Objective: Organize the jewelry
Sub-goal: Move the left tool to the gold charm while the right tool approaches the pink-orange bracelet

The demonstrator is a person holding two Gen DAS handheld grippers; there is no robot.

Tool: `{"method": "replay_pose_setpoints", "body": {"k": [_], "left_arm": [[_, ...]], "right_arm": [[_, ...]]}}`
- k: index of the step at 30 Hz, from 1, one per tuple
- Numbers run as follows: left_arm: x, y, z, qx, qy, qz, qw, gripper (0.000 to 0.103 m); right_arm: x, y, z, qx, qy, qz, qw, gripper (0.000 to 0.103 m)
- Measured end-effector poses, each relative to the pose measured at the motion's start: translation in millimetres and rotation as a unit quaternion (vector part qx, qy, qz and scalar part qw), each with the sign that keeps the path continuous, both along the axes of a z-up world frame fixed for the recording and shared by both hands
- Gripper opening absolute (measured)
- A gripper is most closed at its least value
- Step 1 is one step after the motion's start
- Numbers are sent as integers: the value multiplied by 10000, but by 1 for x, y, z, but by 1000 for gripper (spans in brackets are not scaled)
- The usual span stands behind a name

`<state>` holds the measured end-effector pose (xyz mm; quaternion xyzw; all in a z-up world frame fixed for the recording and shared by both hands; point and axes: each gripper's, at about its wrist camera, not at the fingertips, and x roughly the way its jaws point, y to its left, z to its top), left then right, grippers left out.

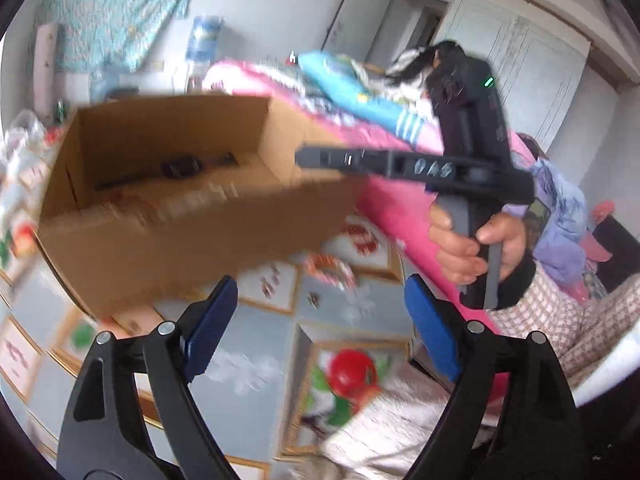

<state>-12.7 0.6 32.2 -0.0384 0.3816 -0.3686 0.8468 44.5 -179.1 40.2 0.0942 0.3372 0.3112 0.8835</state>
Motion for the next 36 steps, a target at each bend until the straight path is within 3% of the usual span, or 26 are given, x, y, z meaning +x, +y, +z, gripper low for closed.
{"method": "replay_pose_setpoints", "body": {"k": [2,5,8,11,13,20,28,36], "left_arm": [[1,-15,-22,302,204,86,9993,82],[1,-34,-43,703,80,247,9972,81],[-2,-42,-53,731,-61,220,9971,79],[-3,-50,-60,981,-342,217,9944,72],[-1,-56,-67,1234,-452,224,9911,61],[3,-73,-74,1688,-716,-7,9830,46],[10,-87,-71,1903,-760,-237,9785,29],[11,-99,-72,2020,-798,-306,9756,17]], "right_arm": [[-14,-3,-4,48,-102,-121,9999,29],[-28,-10,-16,166,122,-155,9997,28],[-38,-16,-22,163,193,-234,9994,28],[-46,-16,-38,2,337,-303,9990,28],[-48,-17,-55,-249,503,-467,9973,26],[-57,-21,-82,-930,644,-758,9907,22],[-52,-13,-88,-1349,518,-735,9868,15],[-46,-15,-91,-1299,503,-801,9870,14]]}}
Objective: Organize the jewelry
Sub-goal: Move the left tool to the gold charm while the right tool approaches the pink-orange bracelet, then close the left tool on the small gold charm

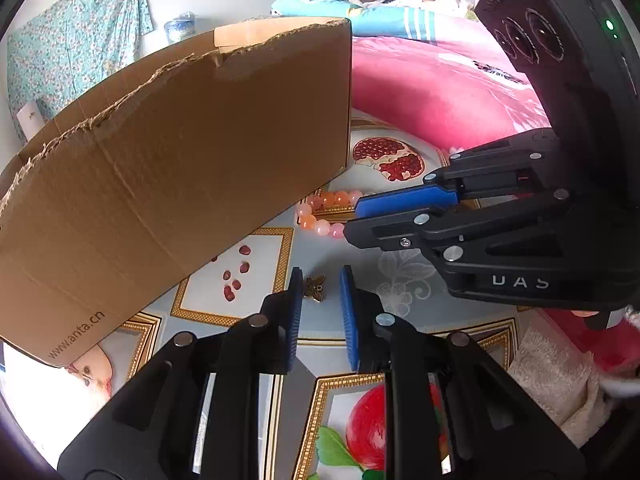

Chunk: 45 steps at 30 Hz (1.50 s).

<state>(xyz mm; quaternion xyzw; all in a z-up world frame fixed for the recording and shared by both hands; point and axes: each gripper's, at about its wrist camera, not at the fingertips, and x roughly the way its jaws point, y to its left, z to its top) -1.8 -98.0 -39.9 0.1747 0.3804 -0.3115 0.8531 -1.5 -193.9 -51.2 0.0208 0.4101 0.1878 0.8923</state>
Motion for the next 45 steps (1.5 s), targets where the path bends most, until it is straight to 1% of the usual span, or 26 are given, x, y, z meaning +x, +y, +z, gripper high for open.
{"method": "replay_pose_setpoints", "body": {"k": [3,7,16,19,24,29,35,36,39,45], "left_arm": [[-1,0,0,-9,2,-6,10000,15],[0,1,0,1,-16,50,10000,9],[1,8,0,12,-54,195,9998,6],[2,13,0,21,-56,277,9996,6],[6,25,1,23,8,481,9988,6],[8,36,2,-171,228,571,9980,6],[13,41,1,-413,439,603,9964,7],[15,42,1,-475,483,619,9958,8],[17,43,1,-533,506,636,9953,15],[22,41,2,-540,540,569,9955,15]], "right_arm": [[1,0,0,60,30,-56,10000,14],[3,-2,-2,181,59,-110,9998,14],[5,-5,0,267,101,-231,9993,14],[4,-6,1,344,89,-223,9991,14],[-2,-1,5,447,-11,-41,9990,14],[-4,8,3,359,31,93,9993,15],[-2,9,2,368,90,91,9992,15],[-2,9,4,368,78,97,9992,15],[-1,8,7,320,27,72,9995,24],[6,4,6,282,113,58,9995,24]]}}
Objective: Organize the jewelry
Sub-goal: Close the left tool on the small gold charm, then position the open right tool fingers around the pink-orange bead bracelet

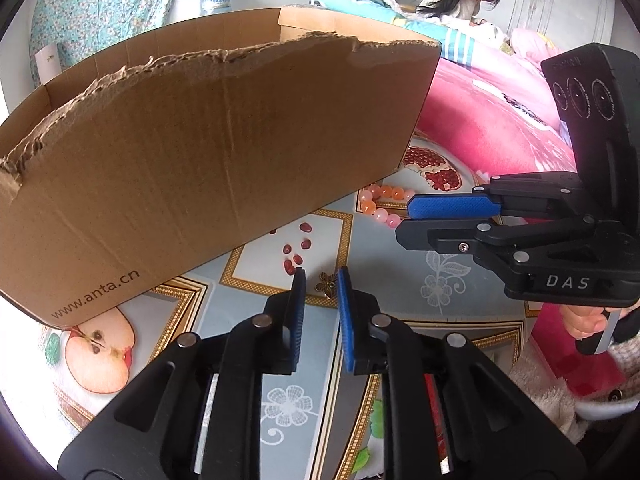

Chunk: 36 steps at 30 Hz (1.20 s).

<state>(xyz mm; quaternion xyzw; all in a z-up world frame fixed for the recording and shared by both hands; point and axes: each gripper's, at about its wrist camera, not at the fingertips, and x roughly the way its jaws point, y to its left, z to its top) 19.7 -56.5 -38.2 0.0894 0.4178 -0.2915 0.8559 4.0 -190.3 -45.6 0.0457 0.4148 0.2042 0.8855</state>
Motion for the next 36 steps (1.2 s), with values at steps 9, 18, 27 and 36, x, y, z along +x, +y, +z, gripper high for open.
{"method": "replay_pose_setpoints", "body": {"k": [9,18,27,36], "left_arm": [[0,3,1,-85,48,58,9999,15],[-4,5,2,-110,109,96,9998,15],[-5,6,1,-487,468,-84,9977,15],[-10,10,9,-594,371,-157,9974,15]], "right_arm": [[13,6,0,-328,120,343,9988,24],[18,6,-4,-372,179,500,9979,24],[18,-3,-4,-166,190,492,9985,24],[13,-17,-5,137,188,450,9987,24]]}}
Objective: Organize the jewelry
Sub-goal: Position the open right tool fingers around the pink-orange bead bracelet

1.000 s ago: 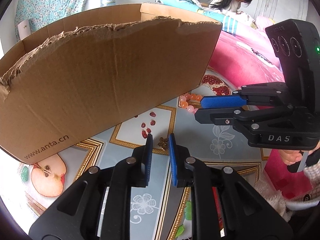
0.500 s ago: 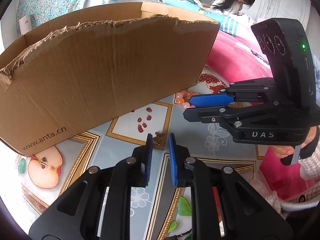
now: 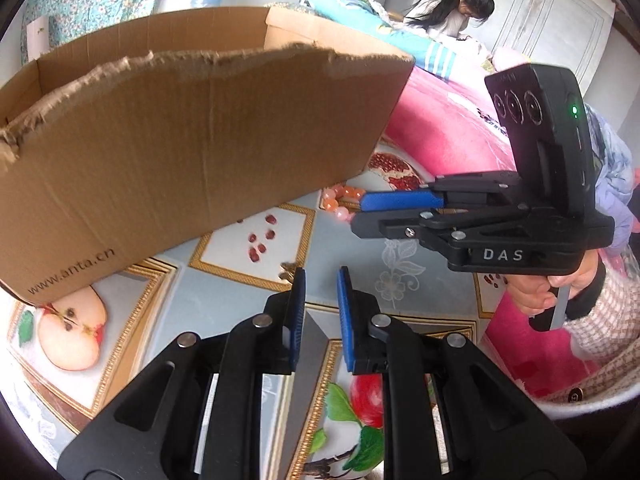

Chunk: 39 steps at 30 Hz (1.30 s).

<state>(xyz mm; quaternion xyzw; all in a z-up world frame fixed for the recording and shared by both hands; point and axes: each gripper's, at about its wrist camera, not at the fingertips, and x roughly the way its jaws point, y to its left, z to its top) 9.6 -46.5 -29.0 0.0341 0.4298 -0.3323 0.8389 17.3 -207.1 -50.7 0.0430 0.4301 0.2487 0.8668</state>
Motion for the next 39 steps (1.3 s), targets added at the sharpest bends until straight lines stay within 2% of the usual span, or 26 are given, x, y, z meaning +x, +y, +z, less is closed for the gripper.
{"method": "replay_pose_setpoints", "body": {"k": [11,20,39], "left_arm": [[16,-5,-3,257,-90,-50,9996,15],[19,-4,-6,159,109,-98,9998,15],[17,-5,-6,180,72,-59,9998,15]], "right_arm": [[1,4,-1,-16,-7,29,10000,24],[1,4,-2,-2,11,31,10000,24],[1,3,-2,33,5,4,10000,24]]}}
